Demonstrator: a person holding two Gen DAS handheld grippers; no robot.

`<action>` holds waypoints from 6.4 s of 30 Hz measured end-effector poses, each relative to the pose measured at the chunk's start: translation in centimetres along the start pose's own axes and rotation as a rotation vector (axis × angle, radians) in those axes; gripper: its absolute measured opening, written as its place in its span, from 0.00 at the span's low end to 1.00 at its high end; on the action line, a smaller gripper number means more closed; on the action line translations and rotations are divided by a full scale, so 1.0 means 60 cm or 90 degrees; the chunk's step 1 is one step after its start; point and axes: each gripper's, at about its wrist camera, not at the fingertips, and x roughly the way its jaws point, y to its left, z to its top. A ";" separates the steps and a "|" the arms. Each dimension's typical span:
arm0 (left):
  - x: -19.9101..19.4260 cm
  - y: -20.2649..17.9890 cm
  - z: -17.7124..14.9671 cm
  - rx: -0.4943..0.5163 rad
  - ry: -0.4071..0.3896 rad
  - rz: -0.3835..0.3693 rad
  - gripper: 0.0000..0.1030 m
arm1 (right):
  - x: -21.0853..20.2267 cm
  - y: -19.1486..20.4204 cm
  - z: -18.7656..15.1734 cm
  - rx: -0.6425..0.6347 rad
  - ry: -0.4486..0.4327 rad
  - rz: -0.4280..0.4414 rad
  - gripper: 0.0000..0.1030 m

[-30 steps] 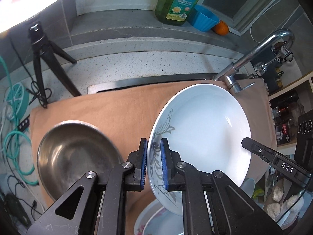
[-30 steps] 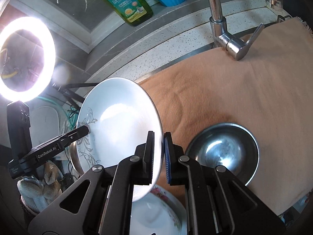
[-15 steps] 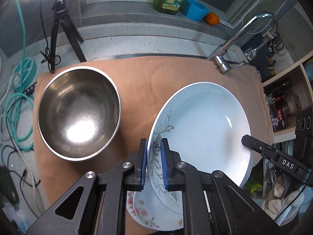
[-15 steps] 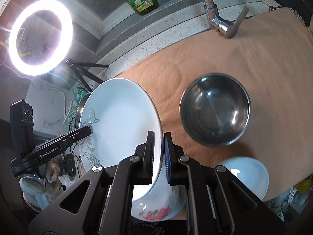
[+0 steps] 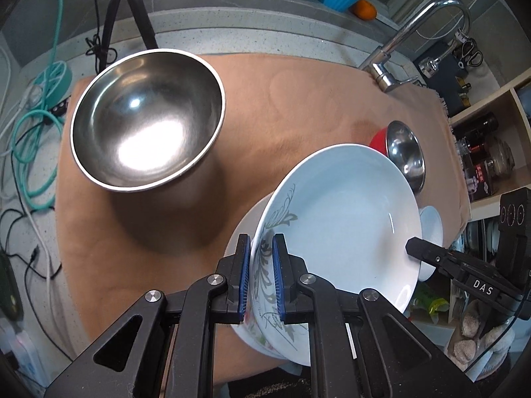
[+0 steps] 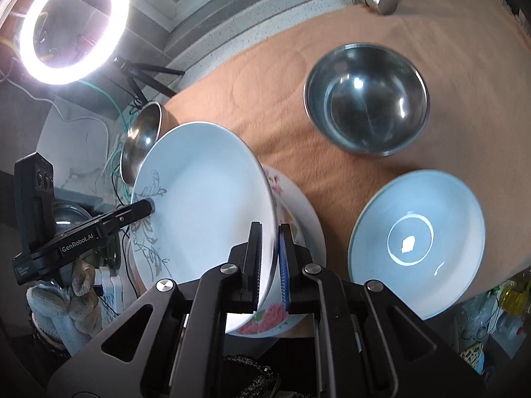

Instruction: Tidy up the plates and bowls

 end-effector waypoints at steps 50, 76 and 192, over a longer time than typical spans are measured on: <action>0.071 0.002 -0.030 0.002 0.053 0.009 0.11 | 0.060 0.007 -0.036 -0.052 0.059 -0.052 0.09; 0.071 0.007 -0.032 -0.003 0.052 -0.004 0.11 | 0.052 -0.012 -0.033 -0.010 0.071 -0.008 0.11; -0.085 0.240 -0.111 -0.322 -0.143 0.005 0.14 | 0.153 0.289 0.039 -0.227 0.107 0.106 0.18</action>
